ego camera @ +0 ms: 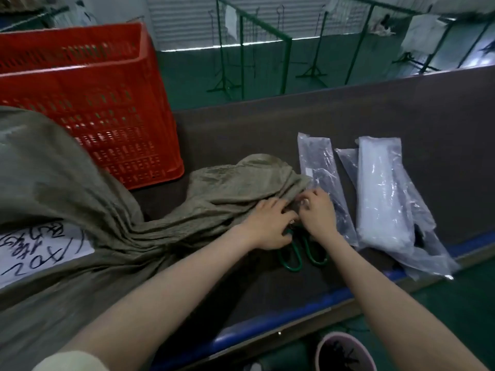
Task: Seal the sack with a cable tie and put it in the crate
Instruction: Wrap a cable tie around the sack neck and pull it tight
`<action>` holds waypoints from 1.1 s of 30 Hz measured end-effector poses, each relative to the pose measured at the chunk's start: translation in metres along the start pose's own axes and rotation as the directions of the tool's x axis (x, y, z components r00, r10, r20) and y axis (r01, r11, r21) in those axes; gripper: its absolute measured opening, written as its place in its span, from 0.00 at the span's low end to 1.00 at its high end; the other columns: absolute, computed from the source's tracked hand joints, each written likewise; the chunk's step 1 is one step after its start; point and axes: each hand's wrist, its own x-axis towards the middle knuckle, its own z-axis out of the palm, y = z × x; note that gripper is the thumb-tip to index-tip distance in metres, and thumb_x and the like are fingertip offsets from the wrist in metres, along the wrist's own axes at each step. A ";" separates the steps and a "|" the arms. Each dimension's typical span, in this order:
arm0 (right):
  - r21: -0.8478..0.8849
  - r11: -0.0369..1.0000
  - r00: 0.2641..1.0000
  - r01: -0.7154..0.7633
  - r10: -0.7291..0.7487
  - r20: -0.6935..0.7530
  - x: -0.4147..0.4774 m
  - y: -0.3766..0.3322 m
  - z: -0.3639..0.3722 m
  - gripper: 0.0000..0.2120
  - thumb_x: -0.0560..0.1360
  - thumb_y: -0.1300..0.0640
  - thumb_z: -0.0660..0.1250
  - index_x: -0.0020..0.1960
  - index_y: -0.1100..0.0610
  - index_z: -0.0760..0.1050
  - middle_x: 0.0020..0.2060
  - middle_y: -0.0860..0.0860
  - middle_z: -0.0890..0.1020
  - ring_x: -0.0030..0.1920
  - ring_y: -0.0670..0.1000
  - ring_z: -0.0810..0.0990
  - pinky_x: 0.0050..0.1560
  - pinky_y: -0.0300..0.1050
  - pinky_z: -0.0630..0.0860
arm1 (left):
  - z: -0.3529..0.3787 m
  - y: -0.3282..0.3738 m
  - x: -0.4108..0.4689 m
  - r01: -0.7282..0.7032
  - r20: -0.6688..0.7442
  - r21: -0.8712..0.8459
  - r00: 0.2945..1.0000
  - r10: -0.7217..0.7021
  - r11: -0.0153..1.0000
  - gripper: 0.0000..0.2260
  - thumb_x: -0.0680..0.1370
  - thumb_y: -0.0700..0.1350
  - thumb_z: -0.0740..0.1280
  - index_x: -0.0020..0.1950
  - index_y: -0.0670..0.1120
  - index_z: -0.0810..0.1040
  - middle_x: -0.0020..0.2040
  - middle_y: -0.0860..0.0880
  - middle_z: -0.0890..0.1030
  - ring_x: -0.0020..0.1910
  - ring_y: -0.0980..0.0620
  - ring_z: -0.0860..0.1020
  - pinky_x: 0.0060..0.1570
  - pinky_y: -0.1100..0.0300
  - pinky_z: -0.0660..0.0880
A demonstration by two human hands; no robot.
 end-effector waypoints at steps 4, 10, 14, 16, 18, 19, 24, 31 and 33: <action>-0.337 0.936 0.974 -0.101 0.162 0.157 -0.023 0.034 -0.010 0.14 0.75 0.53 0.62 0.56 0.55 0.78 0.58 0.59 0.73 0.62 0.60 0.69 0.61 0.53 0.66 | 0.037 0.021 0.022 -0.027 0.215 -0.115 0.975 0.051 0.993 0.21 0.77 0.51 0.60 0.69 0.49 0.66 0.76 0.44 0.58 0.74 0.41 0.57 0.71 0.49 0.57; -0.460 0.880 0.981 -0.117 0.175 0.085 -0.040 0.044 -0.012 0.16 0.76 0.47 0.60 0.59 0.54 0.76 0.58 0.57 0.73 0.62 0.59 0.69 0.59 0.51 0.65 | 0.058 0.012 0.026 -0.138 0.200 0.056 0.972 0.124 0.989 0.20 0.78 0.51 0.58 0.71 0.52 0.64 0.77 0.46 0.55 0.74 0.42 0.57 0.69 0.47 0.60; -0.525 0.846 0.986 -0.092 0.151 0.071 -0.041 0.043 -0.014 0.17 0.77 0.49 0.57 0.60 0.56 0.75 0.59 0.57 0.75 0.61 0.59 0.71 0.58 0.51 0.64 | 0.056 0.002 0.028 -0.158 0.081 0.125 0.986 0.149 0.979 0.17 0.76 0.46 0.59 0.64 0.50 0.69 0.72 0.45 0.64 0.67 0.42 0.68 0.63 0.51 0.65; -0.546 0.830 0.986 -0.109 0.162 0.050 -0.041 0.046 -0.018 0.16 0.78 0.50 0.56 0.58 0.58 0.75 0.58 0.57 0.77 0.60 0.58 0.73 0.58 0.51 0.64 | 0.057 -0.002 0.026 -0.110 0.056 0.132 0.993 0.103 0.985 0.16 0.75 0.44 0.59 0.63 0.48 0.69 0.71 0.45 0.65 0.67 0.42 0.68 0.62 0.51 0.65; -0.524 0.835 0.977 -0.167 0.213 0.028 -0.040 0.046 -0.021 0.15 0.78 0.50 0.57 0.56 0.58 0.76 0.56 0.57 0.80 0.58 0.58 0.75 0.57 0.51 0.65 | 0.056 -0.001 0.025 -0.049 0.044 0.136 0.998 0.044 0.990 0.16 0.74 0.42 0.59 0.62 0.46 0.70 0.69 0.44 0.66 0.66 0.42 0.68 0.63 0.50 0.64; -0.514 0.835 0.968 -0.196 0.248 0.034 -0.039 0.043 -0.021 0.15 0.78 0.50 0.57 0.55 0.58 0.76 0.55 0.57 0.81 0.58 0.58 0.76 0.57 0.50 0.65 | 0.055 0.003 0.026 -0.017 0.024 0.128 1.000 0.014 0.992 0.15 0.74 0.41 0.60 0.61 0.46 0.71 0.68 0.44 0.67 0.65 0.42 0.69 0.62 0.50 0.64; -0.427 0.838 0.908 -0.339 0.411 0.085 -0.034 0.029 -0.015 0.17 0.78 0.52 0.59 0.60 0.62 0.73 0.58 0.60 0.79 0.60 0.60 0.76 0.59 0.51 0.69 | 0.052 0.022 0.039 0.086 -0.034 -0.131 0.995 -0.091 0.988 0.14 0.74 0.38 0.59 0.59 0.44 0.73 0.60 0.42 0.72 0.60 0.41 0.70 0.58 0.52 0.66; -0.558 0.806 0.919 -0.199 0.350 0.178 -0.018 0.018 -0.013 0.15 0.76 0.62 0.61 0.62 0.60 0.72 0.61 0.57 0.77 0.62 0.57 0.76 0.57 0.49 0.74 | 0.061 0.022 0.059 0.181 0.075 -0.280 0.983 -0.166 0.943 0.17 0.77 0.39 0.56 0.63 0.45 0.75 0.63 0.39 0.74 0.63 0.39 0.70 0.65 0.52 0.65; -0.620 0.779 0.928 -0.087 0.290 0.234 -0.014 0.016 -0.009 0.15 0.76 0.65 0.59 0.63 0.60 0.72 0.61 0.56 0.77 0.62 0.57 0.77 0.56 0.49 0.75 | 0.063 0.021 0.062 0.186 0.083 -0.290 0.982 -0.168 0.939 0.17 0.77 0.39 0.56 0.63 0.45 0.75 0.62 0.39 0.74 0.63 0.39 0.70 0.65 0.53 0.65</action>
